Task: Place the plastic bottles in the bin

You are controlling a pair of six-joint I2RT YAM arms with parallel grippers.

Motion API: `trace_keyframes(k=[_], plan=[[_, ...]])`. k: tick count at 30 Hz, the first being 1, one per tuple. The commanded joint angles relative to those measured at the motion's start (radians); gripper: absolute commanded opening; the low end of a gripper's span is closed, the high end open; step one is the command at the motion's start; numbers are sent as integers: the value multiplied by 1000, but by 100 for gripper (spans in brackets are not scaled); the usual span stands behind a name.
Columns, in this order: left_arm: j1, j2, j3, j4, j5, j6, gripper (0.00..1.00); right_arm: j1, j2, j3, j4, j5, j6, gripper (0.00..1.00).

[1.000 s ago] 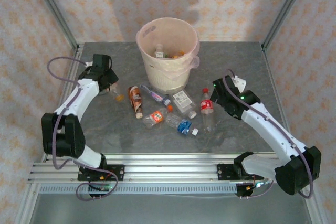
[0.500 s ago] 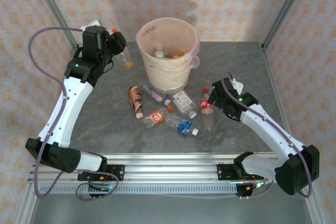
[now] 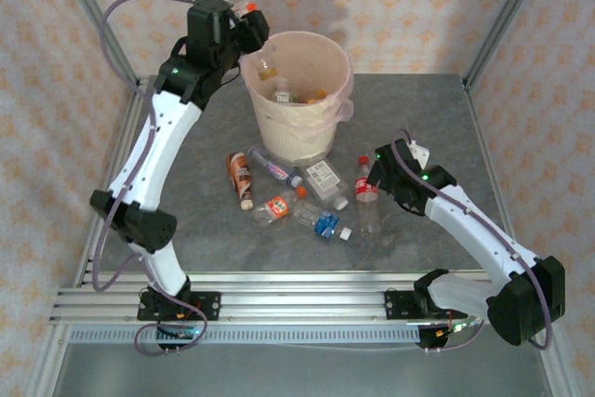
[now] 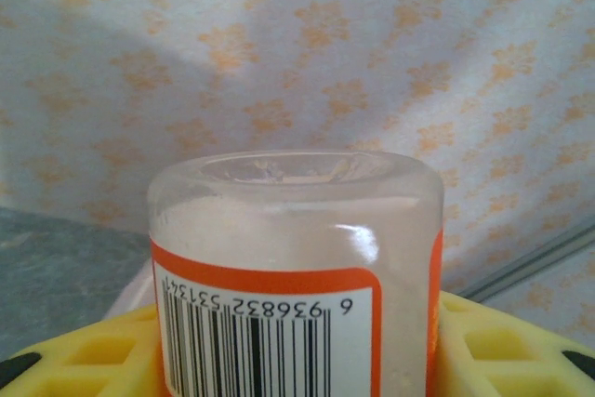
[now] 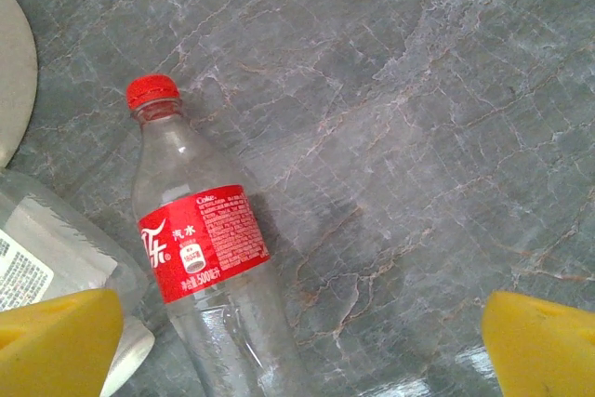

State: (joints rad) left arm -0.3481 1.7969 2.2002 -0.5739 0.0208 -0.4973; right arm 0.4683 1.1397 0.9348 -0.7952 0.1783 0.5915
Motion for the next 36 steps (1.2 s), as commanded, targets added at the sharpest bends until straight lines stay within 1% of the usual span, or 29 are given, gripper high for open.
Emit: trace_keyframes(k=[1, 5, 9, 16, 24, 31, 34, 36], plan=[[-18, 75, 141, -31, 26, 51, 50, -5, -9, -10, -8, 18, 19, 99], [-26, 197, 270, -59, 51, 69, 49, -5, -14, -11, -16, 26, 21, 99], [-29, 275, 340, -56, 76, 92, 48, -5, -27, -16, -15, 29, 20, 99], [-32, 351, 356, -23, 113, 130, 49, -5, -49, -28, -5, 15, 7, 99], [-34, 411, 356, -44, 124, 150, 50, -5, -49, -56, 27, -68, -35, 99], [-56, 426, 340, -85, 126, 177, 60, -5, 3, -90, 51, -139, -65, 100], [-67, 423, 324, -92, 121, 185, 65, -4, 35, -105, 62, -163, -70, 99], [-71, 421, 317, -99, 112, 186, 70, -5, 38, -117, 78, -189, -75, 98]])
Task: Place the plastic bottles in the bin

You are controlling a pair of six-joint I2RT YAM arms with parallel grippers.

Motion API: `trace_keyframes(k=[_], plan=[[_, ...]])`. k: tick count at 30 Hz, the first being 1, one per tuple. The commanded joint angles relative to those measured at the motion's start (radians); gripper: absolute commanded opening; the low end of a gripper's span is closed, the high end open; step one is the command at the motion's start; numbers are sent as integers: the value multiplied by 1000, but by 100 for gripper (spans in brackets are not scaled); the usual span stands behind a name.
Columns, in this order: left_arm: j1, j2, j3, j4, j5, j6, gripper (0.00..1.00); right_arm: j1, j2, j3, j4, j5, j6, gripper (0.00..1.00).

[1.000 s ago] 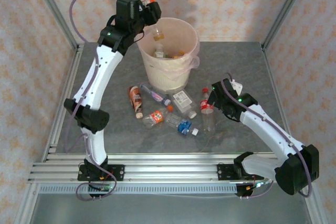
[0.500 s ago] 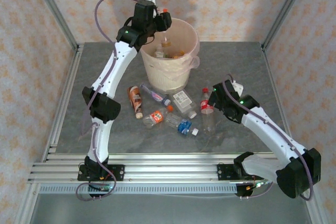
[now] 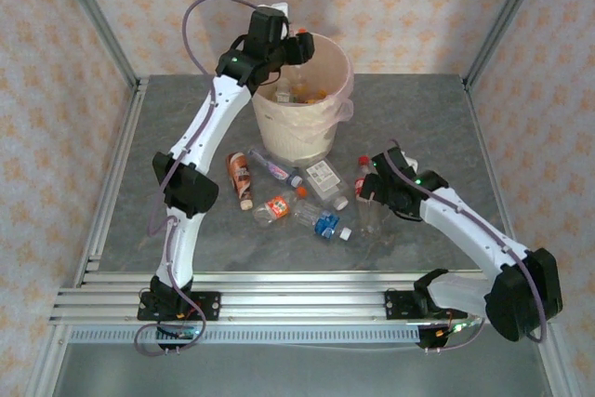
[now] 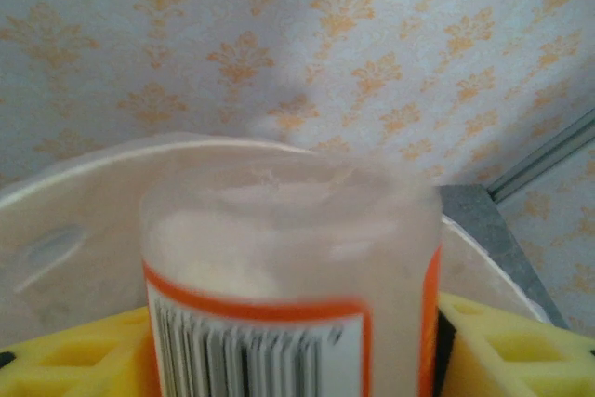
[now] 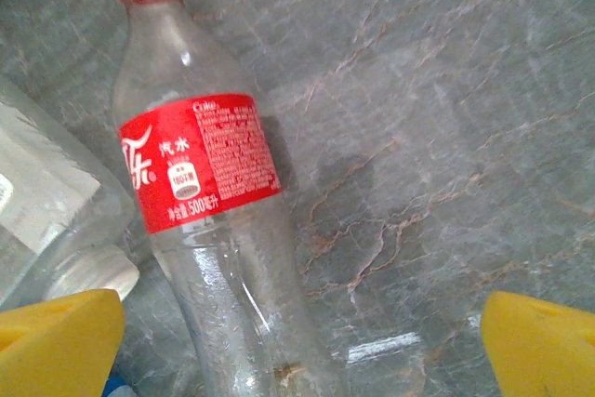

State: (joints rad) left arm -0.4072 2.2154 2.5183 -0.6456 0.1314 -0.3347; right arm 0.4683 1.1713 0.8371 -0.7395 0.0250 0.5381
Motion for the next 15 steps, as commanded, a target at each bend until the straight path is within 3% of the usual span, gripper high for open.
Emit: trace_keyframes(k=[1, 7, 15], plan=[[-14, 3, -1, -30, -5, 24, 72, -5, 36, -25, 32, -51, -26, 98], [-16, -23, 0, -45, -31, 26, 86, -5, 91, -39, 79, -107, -40, 97], [-16, -108, -6, -80, -75, 29, 93, -5, 181, -26, 90, -71, -34, 95]])
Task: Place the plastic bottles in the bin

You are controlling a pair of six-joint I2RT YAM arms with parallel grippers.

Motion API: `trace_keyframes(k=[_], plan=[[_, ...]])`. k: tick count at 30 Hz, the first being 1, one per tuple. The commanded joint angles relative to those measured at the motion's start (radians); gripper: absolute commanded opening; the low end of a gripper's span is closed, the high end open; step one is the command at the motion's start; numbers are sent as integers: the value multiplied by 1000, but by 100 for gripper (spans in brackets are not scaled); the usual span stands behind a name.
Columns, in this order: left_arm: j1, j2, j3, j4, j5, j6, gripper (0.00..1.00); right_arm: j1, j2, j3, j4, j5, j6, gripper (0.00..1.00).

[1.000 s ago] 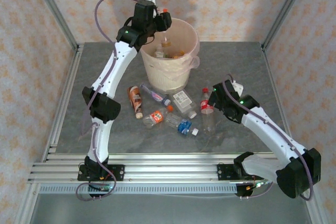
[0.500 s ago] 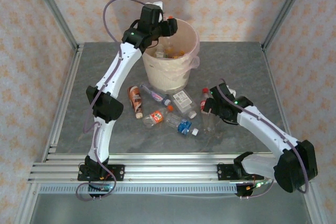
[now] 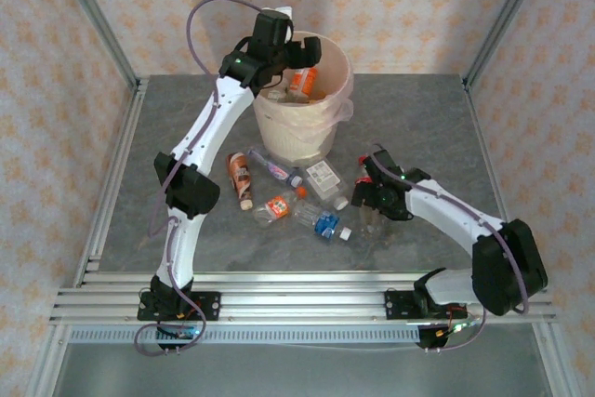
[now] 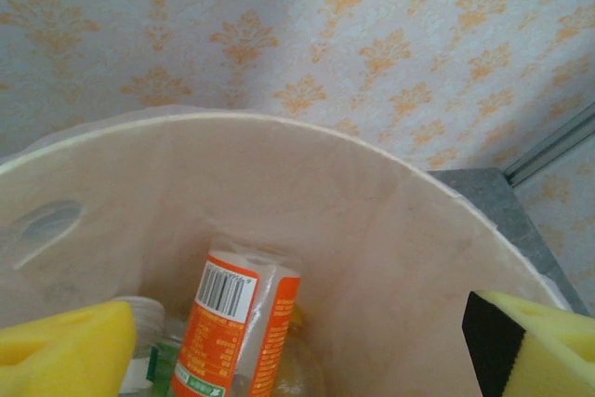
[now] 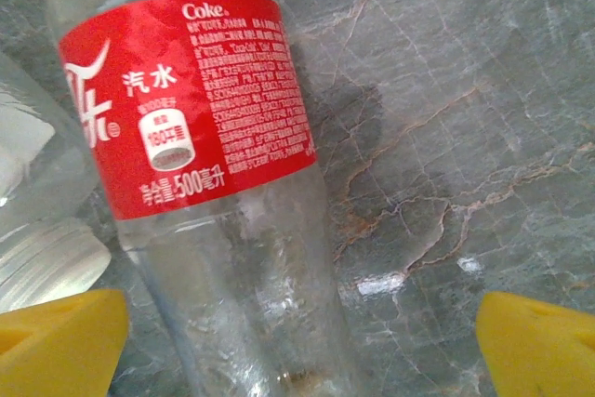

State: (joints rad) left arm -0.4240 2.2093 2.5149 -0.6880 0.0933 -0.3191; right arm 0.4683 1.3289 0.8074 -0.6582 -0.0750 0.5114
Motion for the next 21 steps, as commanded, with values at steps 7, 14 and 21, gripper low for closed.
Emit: trace_keyframes(k=[7, 14, 21], plan=[[1, -251, -119, -14, -57, 8, 95, -18, 90, 6, 33, 53, -10, 89], [1, -453, -343, 42, -113, -2, 96, -52, 168, 28, 82, 41, -34, 84], [5, -672, -612, 94, -283, -8, 100, -84, 273, 84, 111, 36, -65, 76]])
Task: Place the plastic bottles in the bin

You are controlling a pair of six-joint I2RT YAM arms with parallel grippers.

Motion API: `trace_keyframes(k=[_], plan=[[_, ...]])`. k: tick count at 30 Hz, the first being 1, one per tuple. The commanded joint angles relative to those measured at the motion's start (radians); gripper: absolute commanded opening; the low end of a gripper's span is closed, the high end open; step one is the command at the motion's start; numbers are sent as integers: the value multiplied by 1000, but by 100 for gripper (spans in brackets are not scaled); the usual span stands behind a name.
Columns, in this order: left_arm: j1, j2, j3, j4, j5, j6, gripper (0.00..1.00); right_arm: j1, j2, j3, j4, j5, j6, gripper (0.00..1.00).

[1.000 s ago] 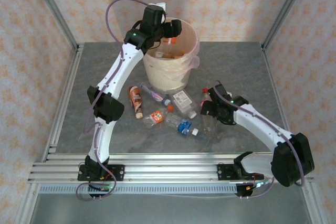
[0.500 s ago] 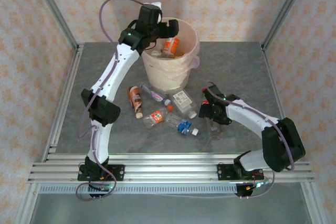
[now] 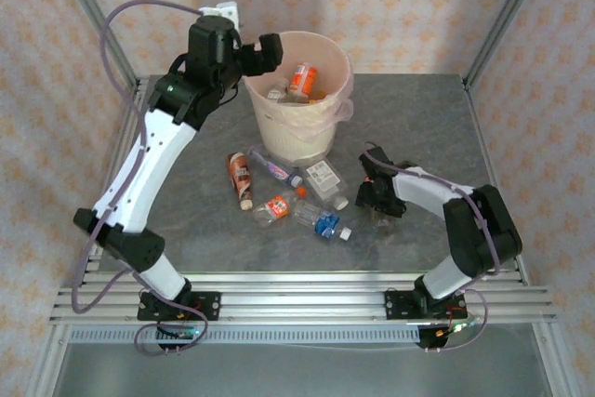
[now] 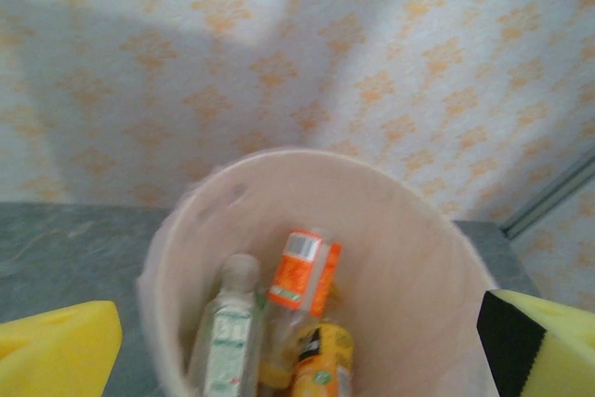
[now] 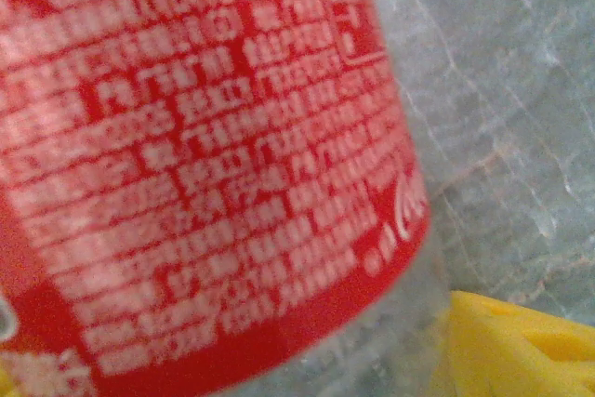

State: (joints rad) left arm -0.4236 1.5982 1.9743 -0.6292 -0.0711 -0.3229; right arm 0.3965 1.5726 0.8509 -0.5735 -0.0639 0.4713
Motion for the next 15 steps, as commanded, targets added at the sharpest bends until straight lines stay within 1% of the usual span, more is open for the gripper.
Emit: trace_keyframes(k=[1, 4, 7, 9, 11, 15], plan=[[5, -90, -104, 36, -147, -3, 100, -14, 43, 51, 26, 28, -27, 73], [12, -159, -181, 7, -222, -8, 100, -14, 71, 72, 24, 35, -31, 62], [32, -222, -265, -34, -302, -25, 100, -14, 67, 83, 15, 46, -30, 49], [55, -266, -334, -52, -342, -48, 100, -14, 44, 88, -7, 63, -28, 46], [92, -315, -410, -62, -348, -82, 100, -15, 7, 92, -35, 92, -25, 44], [185, -414, -574, -52, -294, -179, 100, -14, -116, 105, -97, 138, -19, 40]])
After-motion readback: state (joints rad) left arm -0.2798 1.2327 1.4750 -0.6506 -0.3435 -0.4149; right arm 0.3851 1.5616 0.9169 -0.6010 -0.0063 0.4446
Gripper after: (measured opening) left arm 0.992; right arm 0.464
